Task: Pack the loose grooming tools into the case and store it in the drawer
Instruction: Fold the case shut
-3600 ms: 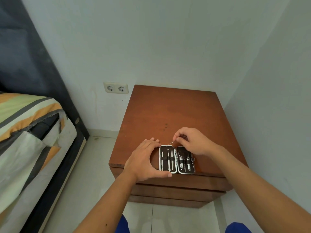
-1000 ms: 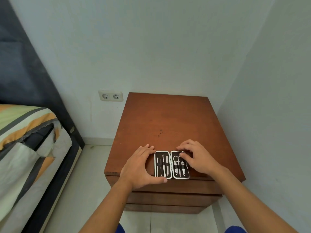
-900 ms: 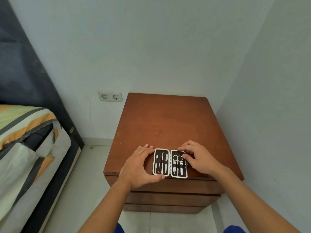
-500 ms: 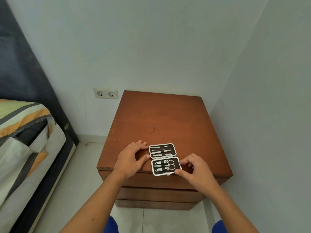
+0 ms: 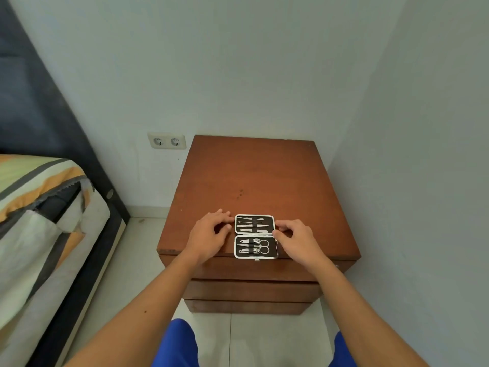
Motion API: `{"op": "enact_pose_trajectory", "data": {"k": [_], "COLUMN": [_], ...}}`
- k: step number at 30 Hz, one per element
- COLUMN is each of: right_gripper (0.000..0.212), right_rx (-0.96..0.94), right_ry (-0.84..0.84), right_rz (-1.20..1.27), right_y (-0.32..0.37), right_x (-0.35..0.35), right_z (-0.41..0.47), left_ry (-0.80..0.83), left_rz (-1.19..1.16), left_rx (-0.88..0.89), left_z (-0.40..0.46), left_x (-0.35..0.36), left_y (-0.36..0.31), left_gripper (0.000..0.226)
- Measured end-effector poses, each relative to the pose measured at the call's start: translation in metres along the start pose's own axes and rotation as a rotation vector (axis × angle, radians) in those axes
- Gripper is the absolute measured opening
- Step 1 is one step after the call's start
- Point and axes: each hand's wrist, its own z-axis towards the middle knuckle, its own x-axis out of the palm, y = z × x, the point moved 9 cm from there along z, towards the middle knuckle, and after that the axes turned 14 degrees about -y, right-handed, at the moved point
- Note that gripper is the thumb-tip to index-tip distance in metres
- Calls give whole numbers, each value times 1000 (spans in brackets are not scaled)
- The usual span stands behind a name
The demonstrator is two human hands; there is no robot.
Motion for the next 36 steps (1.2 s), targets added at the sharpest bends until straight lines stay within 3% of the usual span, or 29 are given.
{"op": "enact_pose_trajectory", "data": {"k": [4, 9, 13, 19, 25, 36], "right_gripper": [19, 30, 24, 25, 25, 34], "right_rx": [224, 224, 75, -255, -252, -355], "right_ry": [9, -29, -43, -59, -76, 31], "right_rz": [242, 383, 298, 78, 115, -5], "right_y": [8, 28, 23, 15, 20, 35], "right_x": [6, -9, -18, -16, -19, -7], "right_z": [16, 14, -8, -49, -39, -23], "left_ry": [29, -47, -71, -94, -167, -118], "left_rz": [-58, -301, -258, 74, 158, -36], "left_rx": [-133, -280, -191, -3, 117, 228], "left_z": [6, -1, -27, -74, -67, -43], "left_x": [6, -4, -8, -1, -10, -5], "left_y": [-11, -24, -30, -20, -33, -36], "left_gripper": [48, 41, 35, 44, 43, 22]}}
